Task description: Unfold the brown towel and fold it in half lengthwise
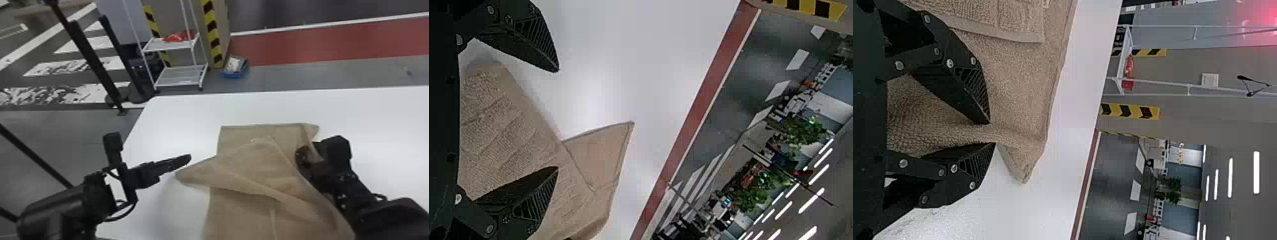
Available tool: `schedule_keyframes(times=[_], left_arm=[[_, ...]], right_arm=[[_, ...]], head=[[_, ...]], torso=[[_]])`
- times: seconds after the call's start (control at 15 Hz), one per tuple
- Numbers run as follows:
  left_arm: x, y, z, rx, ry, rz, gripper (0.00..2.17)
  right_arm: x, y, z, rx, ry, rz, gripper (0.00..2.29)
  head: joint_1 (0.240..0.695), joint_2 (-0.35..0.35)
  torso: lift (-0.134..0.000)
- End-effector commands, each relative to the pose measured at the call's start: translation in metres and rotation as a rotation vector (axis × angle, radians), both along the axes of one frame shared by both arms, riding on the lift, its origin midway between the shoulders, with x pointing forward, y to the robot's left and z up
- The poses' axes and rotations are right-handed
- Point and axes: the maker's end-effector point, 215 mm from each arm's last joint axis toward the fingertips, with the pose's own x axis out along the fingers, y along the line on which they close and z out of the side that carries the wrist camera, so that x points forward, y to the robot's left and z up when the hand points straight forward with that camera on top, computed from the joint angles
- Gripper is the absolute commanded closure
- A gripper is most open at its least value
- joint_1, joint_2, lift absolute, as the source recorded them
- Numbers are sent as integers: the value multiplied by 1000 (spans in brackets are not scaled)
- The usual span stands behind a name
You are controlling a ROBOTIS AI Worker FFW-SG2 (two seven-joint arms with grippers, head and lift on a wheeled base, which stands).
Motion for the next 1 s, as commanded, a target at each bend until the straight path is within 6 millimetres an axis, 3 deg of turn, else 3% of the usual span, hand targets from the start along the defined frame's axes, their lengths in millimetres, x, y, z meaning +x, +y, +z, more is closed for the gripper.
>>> schedule_keyframes(times=[0.0,0.2,0.8,0.93], left_arm=[[-13,3,-12,4,69,0,215],[-25,4,-17,15,111,0,218],[-28,17,-31,88,147,30,218],[-27,13,-32,89,147,19,356]], right_arm=[[-1,-1,2,4,-3,-4,697],[0,-1,2,8,-3,-5,697],[0,0,3,15,-4,-4,697],[0,0,4,17,-6,-4,697]], head=[[695,300],[695,306],[695,323],[695,325]], torso=[[-123],[-123],[-123],[-123]])
